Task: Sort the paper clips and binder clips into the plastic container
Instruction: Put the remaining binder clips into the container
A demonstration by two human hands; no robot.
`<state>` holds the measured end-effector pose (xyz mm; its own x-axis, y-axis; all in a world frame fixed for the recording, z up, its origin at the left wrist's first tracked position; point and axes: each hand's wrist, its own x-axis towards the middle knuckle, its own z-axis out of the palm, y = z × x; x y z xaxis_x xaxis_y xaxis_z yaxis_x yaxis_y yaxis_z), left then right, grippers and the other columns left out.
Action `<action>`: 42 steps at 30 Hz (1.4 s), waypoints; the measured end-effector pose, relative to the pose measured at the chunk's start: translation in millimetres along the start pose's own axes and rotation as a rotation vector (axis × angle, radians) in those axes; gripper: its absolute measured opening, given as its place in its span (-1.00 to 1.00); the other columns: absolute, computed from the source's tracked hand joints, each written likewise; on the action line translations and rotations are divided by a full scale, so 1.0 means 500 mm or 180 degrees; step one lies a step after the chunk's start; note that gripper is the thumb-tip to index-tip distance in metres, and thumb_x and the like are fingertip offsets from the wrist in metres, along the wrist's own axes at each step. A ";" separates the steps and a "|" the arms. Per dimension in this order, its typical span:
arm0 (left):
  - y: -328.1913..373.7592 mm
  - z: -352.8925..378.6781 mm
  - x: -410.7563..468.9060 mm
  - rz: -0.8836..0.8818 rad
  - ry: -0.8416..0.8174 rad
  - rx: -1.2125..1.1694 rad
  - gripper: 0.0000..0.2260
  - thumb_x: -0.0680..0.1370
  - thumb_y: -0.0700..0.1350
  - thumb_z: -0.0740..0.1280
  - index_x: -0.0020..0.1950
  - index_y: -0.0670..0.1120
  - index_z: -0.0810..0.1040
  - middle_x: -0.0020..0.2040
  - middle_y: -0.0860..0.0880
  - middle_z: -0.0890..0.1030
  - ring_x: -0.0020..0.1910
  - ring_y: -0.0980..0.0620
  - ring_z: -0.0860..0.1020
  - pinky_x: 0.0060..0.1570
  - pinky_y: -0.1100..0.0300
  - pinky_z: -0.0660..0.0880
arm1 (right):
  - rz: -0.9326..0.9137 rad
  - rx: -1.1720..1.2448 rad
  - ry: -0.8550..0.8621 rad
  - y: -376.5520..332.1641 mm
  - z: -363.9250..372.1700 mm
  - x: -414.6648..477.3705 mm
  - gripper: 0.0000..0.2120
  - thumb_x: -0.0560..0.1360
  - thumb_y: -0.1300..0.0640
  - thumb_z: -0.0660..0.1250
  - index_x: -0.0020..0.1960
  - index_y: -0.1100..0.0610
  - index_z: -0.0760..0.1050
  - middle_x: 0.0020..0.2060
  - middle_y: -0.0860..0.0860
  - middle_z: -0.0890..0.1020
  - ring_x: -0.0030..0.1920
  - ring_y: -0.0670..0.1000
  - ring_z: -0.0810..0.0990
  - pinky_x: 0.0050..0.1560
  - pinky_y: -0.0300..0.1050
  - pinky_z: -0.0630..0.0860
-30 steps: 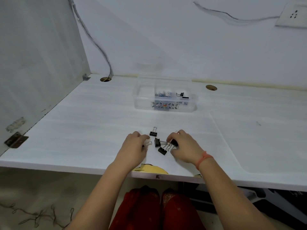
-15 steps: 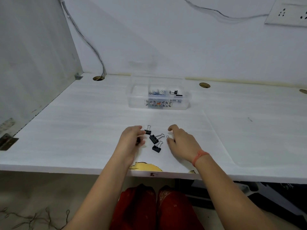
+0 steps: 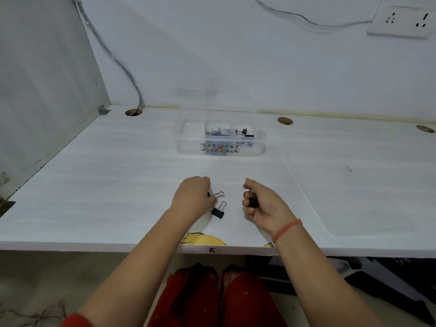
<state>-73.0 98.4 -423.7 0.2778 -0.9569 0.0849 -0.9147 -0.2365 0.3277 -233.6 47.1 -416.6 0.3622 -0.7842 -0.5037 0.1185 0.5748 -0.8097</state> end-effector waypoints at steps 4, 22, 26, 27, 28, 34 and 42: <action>-0.017 -0.002 -0.031 -0.0134 0.0142 -0.0215 -0.77 0.45 -0.07 0.34 0.05 -0.15 0.54 0.00 -0.12 0.49 -0.06 -0.12 0.52 -0.13 0.11 0.44 | -0.0692 -0.1130 -0.0008 0.037 0.023 0.007 -0.85 0.40 0.09 0.45 -0.30 0.07 0.53 -0.46 0.01 0.48 -0.45 0.01 0.43 -0.48 -0.21 0.39; -0.056 -0.047 -0.058 -0.2476 -0.0386 -0.5996 -0.93 0.54 -0.29 0.25 -0.05 -0.29 0.51 -0.19 -0.20 0.61 -0.33 -0.06 0.62 -0.34 0.14 0.64 | -0.1220 -0.1579 0.0338 0.047 0.044 0.020 -0.79 0.57 0.18 0.12 -0.09 0.13 0.53 -0.30 0.00 0.53 -0.39 -0.03 0.41 -0.45 -0.25 0.28; -0.048 -0.042 -0.043 -0.2533 -0.0084 -0.6013 -0.98 0.51 -0.24 0.30 -0.12 -0.18 0.50 -0.26 -0.11 0.52 -0.30 -0.04 0.52 -0.29 0.15 0.62 | -0.0364 -0.0409 0.0277 0.024 0.034 0.030 -0.76 0.56 0.24 0.08 -0.03 0.11 0.53 -0.35 0.02 0.47 -0.50 -0.08 0.29 -0.60 -0.36 0.20; -0.043 -0.040 -0.037 -0.2494 0.0090 -0.5829 -0.93 0.49 -0.24 0.35 -0.19 -0.15 0.49 -0.32 -0.08 0.49 -0.35 -0.01 0.48 -0.34 0.21 0.61 | -0.0248 -0.0209 0.0197 0.017 0.034 0.035 -0.77 0.56 0.24 0.10 -0.04 0.11 0.53 -0.36 0.02 0.45 -0.52 -0.09 0.29 -0.61 -0.36 0.20; -0.040 -0.036 -0.029 -0.2381 0.0264 -0.5558 -0.87 0.46 -0.24 0.39 -0.25 -0.14 0.47 -0.37 -0.06 0.47 -0.40 0.01 0.44 -0.43 0.26 0.58 | -0.0113 0.0013 0.0107 0.010 0.035 0.041 -0.80 0.55 0.23 0.14 -0.07 0.12 0.54 -0.38 0.01 0.44 -0.56 -0.11 0.31 -0.62 -0.36 0.21; -0.020 -0.001 0.014 -0.1474 0.1076 -0.2152 -0.74 0.32 0.03 0.51 -0.26 -0.11 0.54 -0.39 0.06 0.51 -0.40 0.04 0.45 -0.43 0.21 0.29 | 0.0416 0.0908 -0.0221 0.008 0.032 0.057 -0.83 0.56 0.17 0.22 -0.20 0.14 0.44 -0.38 0.02 0.43 -0.63 -0.14 0.36 -0.66 -0.37 0.27; -0.009 0.027 0.044 -0.1119 0.0506 -0.0831 -0.71 0.38 0.02 0.43 -0.08 -0.16 0.50 -0.08 -0.10 0.50 -0.19 -0.07 0.45 -0.31 0.18 0.31 | 0.0485 0.1176 -0.0353 0.010 0.015 0.066 -0.89 0.54 0.19 0.26 -0.15 0.18 0.42 -0.35 0.04 0.49 -0.58 -0.11 0.41 -0.64 -0.33 0.31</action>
<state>-66.6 76.3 -436.1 0.6180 -0.7837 0.0626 -0.6581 -0.4721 0.5865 -214.2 25.9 -434.9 0.4964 -0.6654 -0.5575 0.3724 0.7434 -0.5556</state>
